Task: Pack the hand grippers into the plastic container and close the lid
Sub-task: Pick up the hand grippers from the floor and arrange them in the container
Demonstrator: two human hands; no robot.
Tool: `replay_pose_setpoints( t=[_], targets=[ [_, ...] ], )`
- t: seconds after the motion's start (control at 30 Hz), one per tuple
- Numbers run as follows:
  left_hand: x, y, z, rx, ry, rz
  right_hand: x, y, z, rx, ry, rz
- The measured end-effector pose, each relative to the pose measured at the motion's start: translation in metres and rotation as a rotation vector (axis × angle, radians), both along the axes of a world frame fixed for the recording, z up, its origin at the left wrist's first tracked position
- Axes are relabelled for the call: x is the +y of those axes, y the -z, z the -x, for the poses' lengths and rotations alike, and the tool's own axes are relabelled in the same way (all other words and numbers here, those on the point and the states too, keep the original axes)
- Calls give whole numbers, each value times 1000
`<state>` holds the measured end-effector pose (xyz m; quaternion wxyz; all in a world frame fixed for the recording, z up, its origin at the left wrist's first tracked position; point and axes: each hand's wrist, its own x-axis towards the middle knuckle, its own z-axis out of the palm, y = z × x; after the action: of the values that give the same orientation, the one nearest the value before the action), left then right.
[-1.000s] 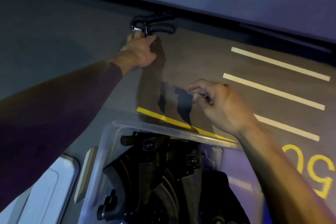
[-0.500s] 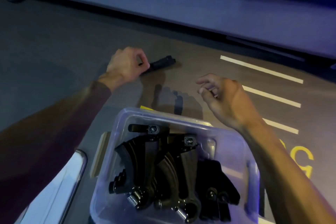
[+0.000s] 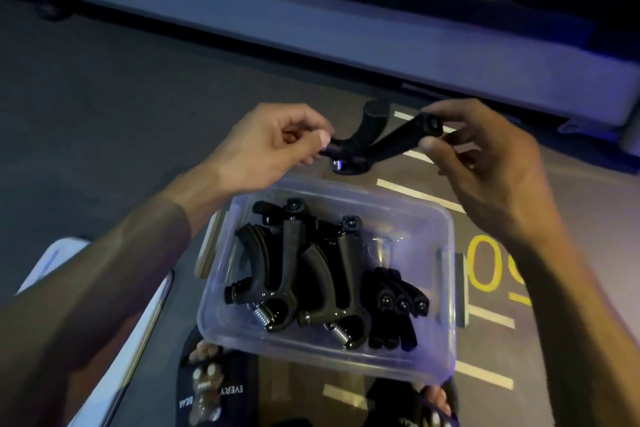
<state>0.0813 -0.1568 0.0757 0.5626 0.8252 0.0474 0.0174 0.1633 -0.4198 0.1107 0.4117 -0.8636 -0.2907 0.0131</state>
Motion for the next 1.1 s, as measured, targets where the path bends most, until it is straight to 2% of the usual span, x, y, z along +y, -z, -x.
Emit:
replay_pose_setpoints(
  t=[0.13, 0.3, 0.47, 0.7, 0.97, 1.1],
  targets=[
    [-18, 1, 12, 61, 47, 9, -20, -34, 18, -3, -65, 119],
    [-30, 7, 18, 39, 67, -210, -37, -54, 33, -35, 18, 317],
    [-46, 24, 33, 21, 100, -372, -41, -21, 39, 75, 76, 508],
    [-67, 46, 51, -44, 97, -425, -33, 42, 55, 106, 110, 786],
    [-74, 50, 56, -3, 124, -405, -30, 55, 51, 173, 10, 971],
    [-78, 49, 56, 12, 134, -415, -33, 54, 52, 153, 5, 954]
  ],
)
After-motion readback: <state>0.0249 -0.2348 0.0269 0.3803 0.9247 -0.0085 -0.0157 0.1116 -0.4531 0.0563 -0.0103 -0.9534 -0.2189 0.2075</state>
